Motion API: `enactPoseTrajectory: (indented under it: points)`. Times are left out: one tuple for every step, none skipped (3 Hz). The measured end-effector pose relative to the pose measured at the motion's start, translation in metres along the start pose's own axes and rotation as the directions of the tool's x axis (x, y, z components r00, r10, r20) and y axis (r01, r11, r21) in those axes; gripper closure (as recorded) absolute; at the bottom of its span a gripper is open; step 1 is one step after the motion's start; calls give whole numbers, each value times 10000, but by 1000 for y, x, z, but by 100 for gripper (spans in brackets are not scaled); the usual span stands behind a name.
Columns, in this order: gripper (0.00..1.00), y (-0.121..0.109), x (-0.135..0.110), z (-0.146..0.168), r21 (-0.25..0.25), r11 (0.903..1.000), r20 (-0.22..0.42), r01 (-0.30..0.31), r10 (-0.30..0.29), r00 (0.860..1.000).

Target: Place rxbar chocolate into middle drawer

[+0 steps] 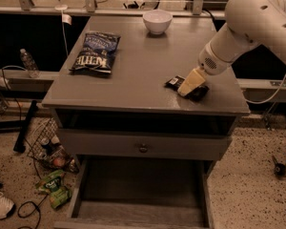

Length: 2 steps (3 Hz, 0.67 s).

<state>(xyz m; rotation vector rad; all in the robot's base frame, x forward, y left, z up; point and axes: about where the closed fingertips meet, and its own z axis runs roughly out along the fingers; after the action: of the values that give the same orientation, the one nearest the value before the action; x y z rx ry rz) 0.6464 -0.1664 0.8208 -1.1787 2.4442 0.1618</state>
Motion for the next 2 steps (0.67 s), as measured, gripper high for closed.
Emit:
enactPoseTrajectory:
  points:
    - [80, -1, -3, -7, -1, 10000, 1, 1, -1, 10000]
    - [100, -1, -4, -8, -1, 10000, 2, 2, -2, 10000]
